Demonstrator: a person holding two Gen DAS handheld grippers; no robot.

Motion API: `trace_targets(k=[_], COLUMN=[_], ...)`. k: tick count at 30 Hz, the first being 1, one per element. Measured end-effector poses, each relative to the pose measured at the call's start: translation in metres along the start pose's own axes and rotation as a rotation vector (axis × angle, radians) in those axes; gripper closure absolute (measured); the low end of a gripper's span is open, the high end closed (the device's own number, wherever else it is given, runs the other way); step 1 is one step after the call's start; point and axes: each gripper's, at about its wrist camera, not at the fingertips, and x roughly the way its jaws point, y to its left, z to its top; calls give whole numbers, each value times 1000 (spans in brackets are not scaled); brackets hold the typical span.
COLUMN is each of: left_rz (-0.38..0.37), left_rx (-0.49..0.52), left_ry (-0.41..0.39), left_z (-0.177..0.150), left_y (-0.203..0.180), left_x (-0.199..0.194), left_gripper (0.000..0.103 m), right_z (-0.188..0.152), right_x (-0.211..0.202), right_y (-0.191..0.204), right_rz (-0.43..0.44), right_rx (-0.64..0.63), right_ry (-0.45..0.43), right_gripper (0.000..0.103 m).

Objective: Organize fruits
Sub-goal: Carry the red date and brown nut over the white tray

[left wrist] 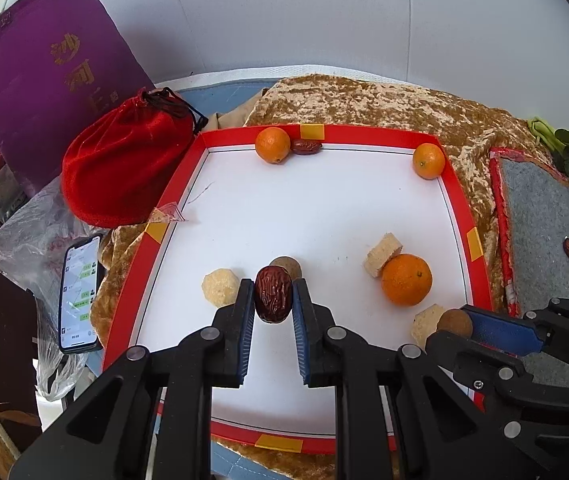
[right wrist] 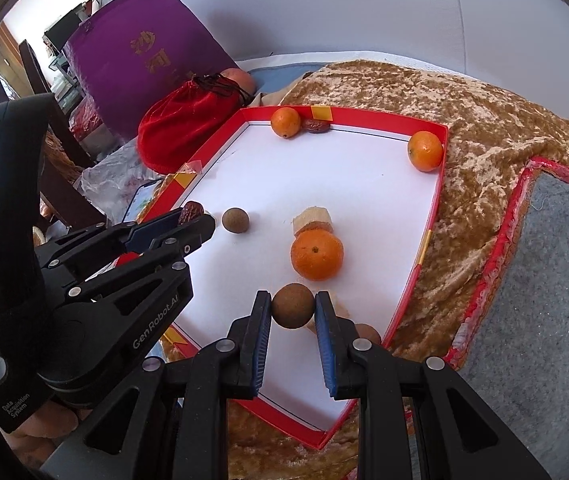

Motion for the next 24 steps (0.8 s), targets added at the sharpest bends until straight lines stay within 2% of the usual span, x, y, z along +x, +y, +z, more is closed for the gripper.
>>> trace_targets(k=[12, 24], left_rz=[-20, -50], left_rx=[5, -5], left_ry=[104, 149], left_z=[-6, -6], left_y=[-1, -1], left_x=[20, 27], left_gripper=[87, 87], right_z=[-4, -3], right_x=[7, 7], right_y=[5, 3], right_rz=[3, 6], right_rx=[-23, -5], right_ry=[22, 26], right_gripper=[81, 80])
